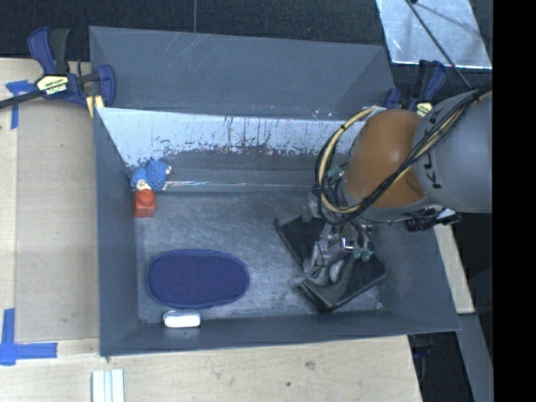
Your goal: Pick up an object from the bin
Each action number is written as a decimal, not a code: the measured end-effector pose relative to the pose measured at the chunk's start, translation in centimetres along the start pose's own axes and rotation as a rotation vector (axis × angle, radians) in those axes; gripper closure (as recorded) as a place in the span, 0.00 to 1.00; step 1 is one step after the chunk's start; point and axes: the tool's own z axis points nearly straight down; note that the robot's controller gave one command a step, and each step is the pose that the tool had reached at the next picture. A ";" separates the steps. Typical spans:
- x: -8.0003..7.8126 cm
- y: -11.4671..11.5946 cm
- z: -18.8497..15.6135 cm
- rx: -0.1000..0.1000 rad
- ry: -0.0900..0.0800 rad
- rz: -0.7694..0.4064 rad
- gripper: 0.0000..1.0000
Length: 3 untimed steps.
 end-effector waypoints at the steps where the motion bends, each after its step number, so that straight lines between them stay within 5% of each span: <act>1: -0.2 0.0 -0.3 0.000 -0.006 0.000 1.00; 2: -0.2 0.0 -0.3 0.000 -0.004 -0.001 0.00; 3: -0.2 0.0 -0.3 -0.001 -0.006 -0.001 1.00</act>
Offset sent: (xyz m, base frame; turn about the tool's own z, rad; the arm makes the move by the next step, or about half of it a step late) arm 0.0000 0.0000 0.0000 0.0000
